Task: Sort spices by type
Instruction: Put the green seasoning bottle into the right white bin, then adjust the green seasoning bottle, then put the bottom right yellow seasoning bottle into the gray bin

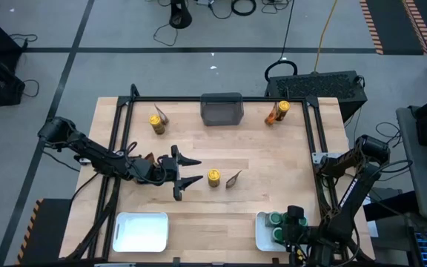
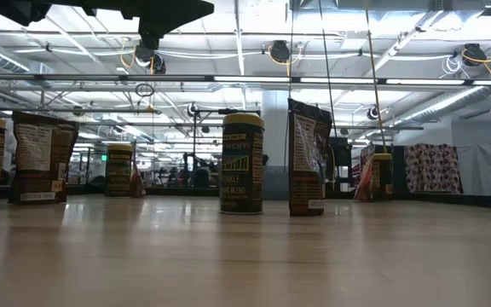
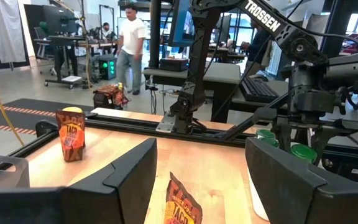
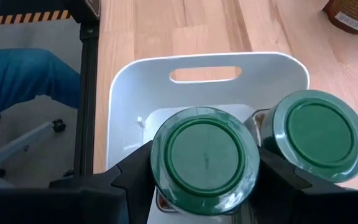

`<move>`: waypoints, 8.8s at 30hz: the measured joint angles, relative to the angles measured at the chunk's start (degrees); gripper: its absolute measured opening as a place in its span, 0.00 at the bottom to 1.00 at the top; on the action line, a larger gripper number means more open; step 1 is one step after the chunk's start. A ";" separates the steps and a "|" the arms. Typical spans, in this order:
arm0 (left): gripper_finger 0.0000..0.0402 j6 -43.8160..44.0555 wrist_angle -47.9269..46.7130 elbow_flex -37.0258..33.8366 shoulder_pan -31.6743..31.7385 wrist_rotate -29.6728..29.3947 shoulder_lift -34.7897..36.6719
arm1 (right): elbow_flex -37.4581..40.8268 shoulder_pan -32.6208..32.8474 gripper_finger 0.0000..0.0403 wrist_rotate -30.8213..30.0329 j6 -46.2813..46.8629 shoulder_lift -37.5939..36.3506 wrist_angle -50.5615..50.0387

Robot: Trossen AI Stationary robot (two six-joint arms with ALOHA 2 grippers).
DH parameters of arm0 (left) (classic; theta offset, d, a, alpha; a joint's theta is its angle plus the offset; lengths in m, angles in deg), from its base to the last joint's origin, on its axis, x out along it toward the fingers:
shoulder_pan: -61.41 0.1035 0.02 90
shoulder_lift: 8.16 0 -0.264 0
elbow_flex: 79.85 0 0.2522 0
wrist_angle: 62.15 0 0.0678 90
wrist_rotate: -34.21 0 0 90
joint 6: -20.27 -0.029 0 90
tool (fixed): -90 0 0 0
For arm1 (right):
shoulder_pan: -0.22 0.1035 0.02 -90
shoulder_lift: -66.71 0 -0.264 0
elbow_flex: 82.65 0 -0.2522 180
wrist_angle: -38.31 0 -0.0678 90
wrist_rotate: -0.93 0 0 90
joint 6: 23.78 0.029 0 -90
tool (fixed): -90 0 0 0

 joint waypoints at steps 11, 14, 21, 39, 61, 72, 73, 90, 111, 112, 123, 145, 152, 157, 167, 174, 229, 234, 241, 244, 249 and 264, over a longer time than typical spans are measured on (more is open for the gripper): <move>0.62 0.00 0.01 0.00 0.00 0.02 0.00 | -0.02 0.00 0.61 0.13 0.00 -0.09 -0.44; 0.62 0.00 0.01 0.00 0.00 0.01 0.00 | -0.02 0.00 0.69 0.23 -0.24 -0.09 -0.51; 0.62 -0.04 -0.02 0.00 0.00 0.01 0.00 | -0.61 -0.04 0.77 1.51 -1.54 -0.11 -0.38; 0.62 -0.08 -0.15 0.00 -0.01 0.02 0.01 | -15.85 0.22 0.75 18.10 11.12 -0.24 -34.23; 0.62 0.00 -0.15 0.00 0.00 0.02 0.02 | -9.09 0.33 0.75 22.44 9.20 -0.23 -34.93; 0.62 0.04 -0.15 0.00 -0.01 0.04 0.02 | -8.83 0.28 0.75 21.77 7.67 -0.22 -32.98; 0.62 0.02 -0.15 0.00 -0.02 0.04 0.02 | -8.83 0.28 0.75 21.74 7.67 -0.22 -32.90; 0.62 0.02 -0.15 0.00 -0.02 0.04 0.02 | -8.83 0.28 0.49 22.10 7.75 -0.20 -32.98; 0.62 -0.09 -0.15 -0.02 -0.02 0.04 0.02 | -12.81 0.02 0.47 25.24 6.62 -0.09 -27.20; 0.62 -0.11 -0.15 -0.02 -0.02 0.04 0.02 | -12.81 -0.04 0.47 25.05 6.62 -0.09 -26.98; 0.62 -0.11 -0.13 -0.02 -0.02 0.02 0.02 | -12.87 -2.70 0.47 22.26 3.27 -0.09 -22.91; 0.62 -0.17 -0.15 -0.02 -0.02 0.04 0.02 | -12.87 -5.62 0.48 22.08 1.87 -0.13 -22.58; 0.62 -0.17 -0.15 0.00 -0.02 0.04 0.02 | -12.87 -5.60 0.54 22.43 2.66 -0.15 -22.60; 0.62 -0.17 -0.15 -0.02 -0.02 0.04 0.02 | -12.96 -5.60 0.64 22.40 2.75 -0.20 -22.54; 0.62 -0.17 -0.15 -0.02 -0.01 0.04 0.02 | -14.58 -5.60 0.72 23.57 -0.37 -0.20 -21.69; 0.62 -0.17 -0.16 -0.02 -0.02 0.04 0.02 | -18.09 -5.72 0.71 21.57 -3.28 -0.22 -22.11; 0.62 -1.20 -0.11 -0.02 -0.01 0.06 0.02 | -18.49 -5.09 0.00 26.08 -8.66 7.61 -13.98; 0.62 -1.20 -0.13 -0.02 -0.02 0.06 0.02 | -18.49 -5.63 0.00 24.94 -7.74 7.61 -15.37; 0.62 -1.20 -0.13 -0.02 -0.02 0.08 0.02 | -18.49 -5.62 0.00 25.11 -7.10 7.61 -17.67; 0.62 -1.20 -0.11 -0.02 -0.01 0.08 0.02 | -18.49 -5.64 0.00 25.11 -7.75 7.61 -17.10; 0.62 -1.19 -0.13 -0.02 -0.01 0.08 0.02 | -18.52 -5.64 0.00 25.06 -9.09 7.24 -16.33; 0.62 -1.09 -0.15 -0.02 -0.02 0.20 0.02 | -19.10 -6.78 0.00 11.16 -21.09 -3.77 -15.84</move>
